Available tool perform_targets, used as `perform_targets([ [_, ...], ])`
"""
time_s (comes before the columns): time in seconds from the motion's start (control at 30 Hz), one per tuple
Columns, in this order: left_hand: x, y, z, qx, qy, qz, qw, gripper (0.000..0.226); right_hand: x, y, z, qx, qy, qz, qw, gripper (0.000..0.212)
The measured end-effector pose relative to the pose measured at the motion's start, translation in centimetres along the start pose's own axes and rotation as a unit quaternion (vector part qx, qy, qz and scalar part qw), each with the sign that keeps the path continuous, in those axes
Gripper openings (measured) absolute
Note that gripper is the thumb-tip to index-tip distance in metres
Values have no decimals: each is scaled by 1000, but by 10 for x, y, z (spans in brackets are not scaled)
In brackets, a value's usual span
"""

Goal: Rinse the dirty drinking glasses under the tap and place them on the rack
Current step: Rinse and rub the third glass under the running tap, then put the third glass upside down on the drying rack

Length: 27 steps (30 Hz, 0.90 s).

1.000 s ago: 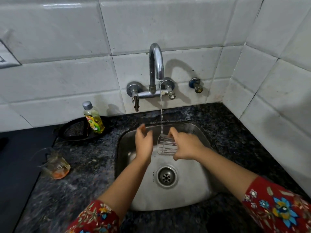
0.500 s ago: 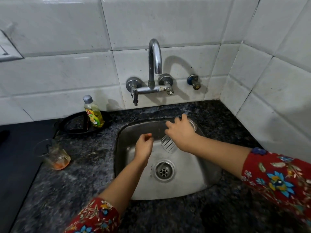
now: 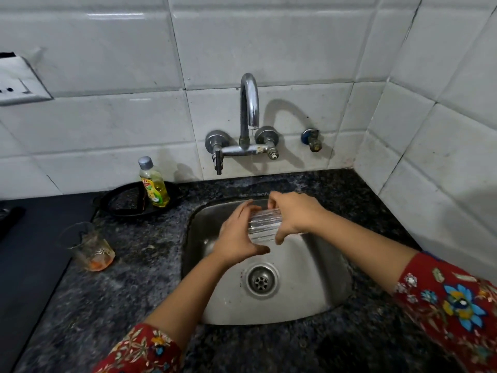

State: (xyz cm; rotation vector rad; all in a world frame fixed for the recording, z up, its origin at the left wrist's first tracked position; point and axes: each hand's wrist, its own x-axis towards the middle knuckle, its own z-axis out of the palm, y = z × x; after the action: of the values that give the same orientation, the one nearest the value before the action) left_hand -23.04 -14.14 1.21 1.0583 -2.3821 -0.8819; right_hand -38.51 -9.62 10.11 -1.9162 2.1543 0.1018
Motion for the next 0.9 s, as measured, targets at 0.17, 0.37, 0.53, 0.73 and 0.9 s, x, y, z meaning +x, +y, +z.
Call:
perform_targets([
  [0.17, 1, 15, -16, 156, 135, 95, 974, 72, -3, 5, -9, 144, -13, -9, 989, 71],
  [0.37, -8, 18, -8, -164, 156, -41, 973, 64, -7, 22, -12, 510, 66, -19, 857, 78],
  [0.53, -6, 29, 13, -337, 171, -101, 920, 52, -3, 0, 27, 647, 86, 1, 758, 61],
  [0.73, -14, 15, -2, -336, 99, -118, 929, 79, 9, -22, 45, 502, 170, -17, 848, 71],
  [0.9, -43, -10, -69, -414, 234, -165, 864, 62, 23, -82, 29, 718, 119, -55, 684, 41],
])
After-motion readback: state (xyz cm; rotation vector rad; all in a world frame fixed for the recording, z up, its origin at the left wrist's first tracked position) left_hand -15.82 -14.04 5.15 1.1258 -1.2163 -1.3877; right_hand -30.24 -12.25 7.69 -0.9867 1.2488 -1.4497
